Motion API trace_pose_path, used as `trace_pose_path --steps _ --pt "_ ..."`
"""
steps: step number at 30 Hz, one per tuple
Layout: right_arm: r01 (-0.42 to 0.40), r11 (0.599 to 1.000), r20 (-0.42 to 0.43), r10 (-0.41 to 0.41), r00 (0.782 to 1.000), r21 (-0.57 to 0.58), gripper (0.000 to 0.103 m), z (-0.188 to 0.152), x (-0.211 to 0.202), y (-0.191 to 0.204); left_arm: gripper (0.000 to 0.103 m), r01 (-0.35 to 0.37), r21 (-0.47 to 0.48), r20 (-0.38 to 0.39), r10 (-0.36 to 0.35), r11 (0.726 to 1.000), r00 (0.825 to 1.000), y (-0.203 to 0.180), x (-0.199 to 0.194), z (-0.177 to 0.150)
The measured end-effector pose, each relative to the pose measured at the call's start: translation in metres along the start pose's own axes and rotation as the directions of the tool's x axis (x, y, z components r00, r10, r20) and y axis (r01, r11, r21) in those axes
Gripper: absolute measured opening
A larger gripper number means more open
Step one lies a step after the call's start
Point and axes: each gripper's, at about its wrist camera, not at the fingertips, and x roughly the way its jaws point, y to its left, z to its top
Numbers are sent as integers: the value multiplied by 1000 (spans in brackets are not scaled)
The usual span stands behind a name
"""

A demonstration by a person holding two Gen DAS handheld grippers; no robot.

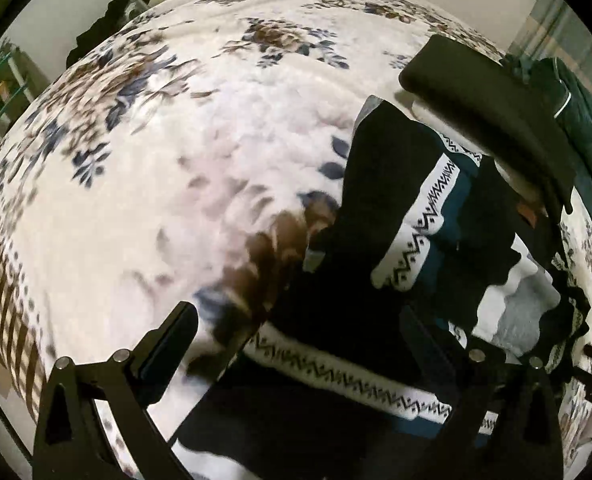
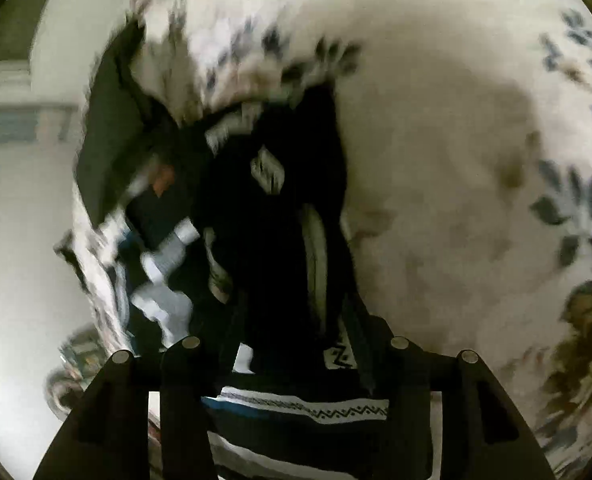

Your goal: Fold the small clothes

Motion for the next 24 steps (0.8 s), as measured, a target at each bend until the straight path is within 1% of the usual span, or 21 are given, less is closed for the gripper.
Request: trace_pose_path --steps 1,2,5,6,7,8,9,10,11,12,13,14,15,16,17,18,19,20,21,22,24 --pt "6 1000 1 -6 1000 -5 3 -2 3 3 103 2 2 -4 -2 1000 1000 1 2 -1" --pt "57 998 10 -57 998 -24 4 -6 2 9 103 2 3 -10 -2 1000 1000 1 5 -1" --pt "69 994 99 -61 993 -82 4 -20 -26 23 103 6 -1 -19 -6 1000 1000 -1 3 -7" --pt "85 992 119 -74 990 -94 4 -25 -36 25 103 4 -1 -21 -4 1000 1000 0 2 -8" --pt "97 990 109 -86 990 -99 4 -28 -40 23 103 1 1 -22 -1 1000 1000 1 2 -8" --pt "115 988 37 -112 993 -105 5 -29 -35 17 103 0 2 -25 0 1000 1000 3 2 -8" --pt "134 985 -56 -141 988 -111 7 -29 -25 10 103 -1 3 -27 1 1000 1000 4 2 -8" --pt "153 982 -103 -164 981 -111 7 -28 -20 5 103 -4 2 -29 4 1000 1000 5 2 -8" --pt "174 979 -112 -186 976 -109 7 -26 -19 1 103 -4 1 -30 4 1000 1000 7 2 -7" --pt "179 978 -87 -188 978 -103 10 -21 -23 0 103 -4 0 -30 4 1000 1000 8 2 -5" --pt "173 981 -63 -179 982 -93 28 -17 -27 -1 103 -2 -4 -27 2 1000 1000 10 2 -3" --pt "161 984 -36 -164 986 -78 58 -11 -31 -2 103 2 -6 -21 -2 1000 1000 11 1 -1" --pt "134 990 0 -134 991 -51 72 -2 -35 -2 103 4 -5 -13 -4 1000 1000 11 0 2" --pt "105 994 32 -104 994 -36 73 5 -36 -2 103 5 -4 -8 -5 1000 1000 11 0 4" --pt "90 995 33 -89 996 -36 73 11 -30 -2 103 9 -4 -5 -9 1000 1000 11 1 7" --pt "90 995 10 -90 996 -35 73 17 -21 -2 103 10 -5 -3 -10 1000 1000 11 1 9" --pt "97 995 -11 -97 995 -25 69 22 -9 -3 103 12 -7 -1 -12 1000 1000 11 2 12" --pt "92 995 -26 -93 995 -34 28 25 1 0 103 18 -9 1 -18 1000 1000 11 2 14" --pt "114 992 -27 -116 993 -58 5 25 5 7 103 20 -10 5 -20 1000 1000 11 1 16" --pt "141 986 -13 -143 990 -85 8 23 3 15 103 22 -8 11 -22 1000 1000 10 0 17" --pt "207 963 130 -186 974 -174 7 19 -24 41 103 35 -3 24 -35 999 999 10 -3 20"
